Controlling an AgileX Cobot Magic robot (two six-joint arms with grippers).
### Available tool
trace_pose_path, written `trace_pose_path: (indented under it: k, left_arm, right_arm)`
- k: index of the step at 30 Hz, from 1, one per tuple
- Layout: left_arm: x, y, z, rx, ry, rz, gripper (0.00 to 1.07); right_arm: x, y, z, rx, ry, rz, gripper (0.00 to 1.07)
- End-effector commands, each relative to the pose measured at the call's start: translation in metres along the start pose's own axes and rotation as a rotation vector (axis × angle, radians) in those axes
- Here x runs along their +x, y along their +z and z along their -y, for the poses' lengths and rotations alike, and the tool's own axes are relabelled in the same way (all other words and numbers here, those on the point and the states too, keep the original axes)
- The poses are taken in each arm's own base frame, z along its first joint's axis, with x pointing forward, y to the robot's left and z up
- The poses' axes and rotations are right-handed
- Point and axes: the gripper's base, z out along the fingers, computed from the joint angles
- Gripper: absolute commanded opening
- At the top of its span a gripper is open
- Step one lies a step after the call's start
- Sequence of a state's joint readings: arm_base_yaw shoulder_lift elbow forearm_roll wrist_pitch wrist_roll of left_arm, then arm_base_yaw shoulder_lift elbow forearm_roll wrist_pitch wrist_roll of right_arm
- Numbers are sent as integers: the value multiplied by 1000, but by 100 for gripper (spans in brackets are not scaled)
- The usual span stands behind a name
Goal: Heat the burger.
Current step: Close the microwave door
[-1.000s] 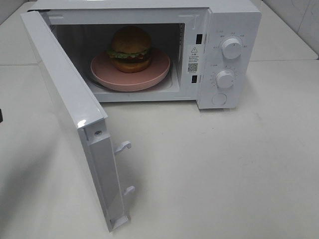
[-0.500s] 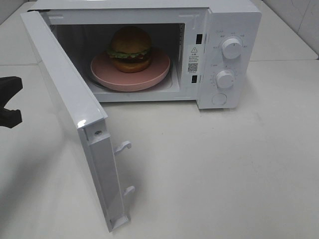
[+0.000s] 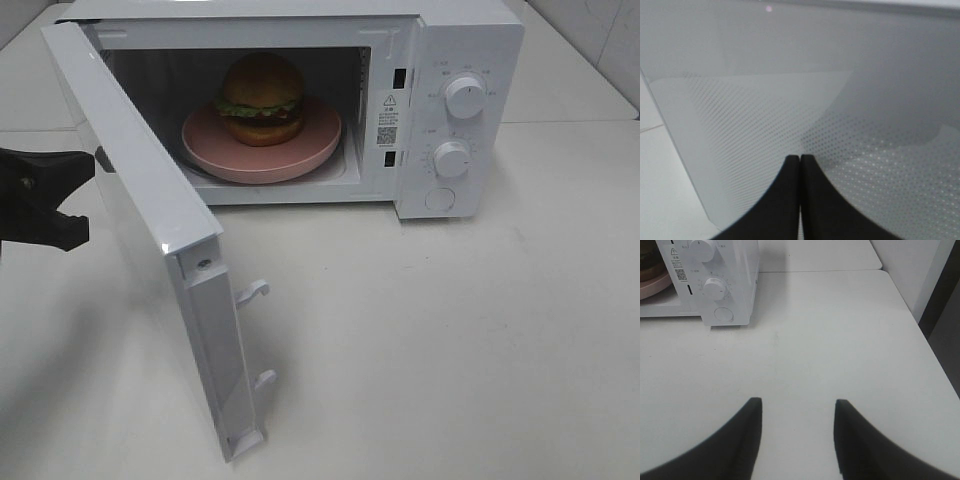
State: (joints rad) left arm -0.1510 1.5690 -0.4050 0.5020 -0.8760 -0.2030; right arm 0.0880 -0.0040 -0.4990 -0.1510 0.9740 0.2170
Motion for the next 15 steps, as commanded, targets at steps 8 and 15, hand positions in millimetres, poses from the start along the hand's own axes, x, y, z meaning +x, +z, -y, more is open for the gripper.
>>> trace_pose_path:
  k: [8, 15]
  left_arm:
    - [-4, 19, 10, 12, -45, 14, 0]
    - [-8, 33, 23, 54, -41, 25, 0]
  right_arm:
    - [1, -4, 1, 8, 8, 35, 45]
    - [1, -4, 1, 8, 8, 35, 45]
